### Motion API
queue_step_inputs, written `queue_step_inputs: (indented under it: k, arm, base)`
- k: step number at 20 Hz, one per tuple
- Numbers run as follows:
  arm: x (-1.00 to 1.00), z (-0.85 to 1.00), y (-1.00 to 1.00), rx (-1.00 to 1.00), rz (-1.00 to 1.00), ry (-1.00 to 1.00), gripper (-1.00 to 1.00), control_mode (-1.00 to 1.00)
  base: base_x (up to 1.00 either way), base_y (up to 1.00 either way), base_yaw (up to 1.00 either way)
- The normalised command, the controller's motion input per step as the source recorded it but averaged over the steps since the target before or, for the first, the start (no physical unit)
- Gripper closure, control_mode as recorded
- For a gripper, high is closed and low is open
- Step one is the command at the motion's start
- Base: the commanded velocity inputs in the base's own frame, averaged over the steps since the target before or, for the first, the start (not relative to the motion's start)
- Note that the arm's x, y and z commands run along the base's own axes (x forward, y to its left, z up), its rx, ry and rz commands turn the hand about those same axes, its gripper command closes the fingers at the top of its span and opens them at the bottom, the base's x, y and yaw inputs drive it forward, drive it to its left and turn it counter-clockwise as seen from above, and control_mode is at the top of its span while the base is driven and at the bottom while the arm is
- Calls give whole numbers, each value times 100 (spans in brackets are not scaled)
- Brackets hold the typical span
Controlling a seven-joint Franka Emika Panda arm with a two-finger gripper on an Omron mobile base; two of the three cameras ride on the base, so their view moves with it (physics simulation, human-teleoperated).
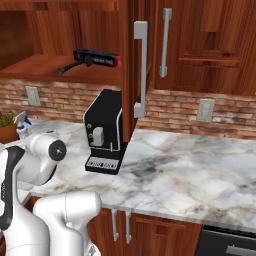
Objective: Pick the spray and dish brush from the cabinet and place them on the counter.
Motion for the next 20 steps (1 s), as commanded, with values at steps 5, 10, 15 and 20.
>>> queue_step_inputs:
  k: [5,10,15,20]
  arm:
    - [3,-62,0,9,6,-4,100,-100]
    - [0,-69,0,9,6,-3,100,-100]
    - [0,-72,0,7,5,-5,100,-100]
    - [-15,-79,-2,9,2,-15,100,-100]
  base:
    - [0,0,0]
    - [0,0,0]
    - [0,0,0]
    - [0,0,0]
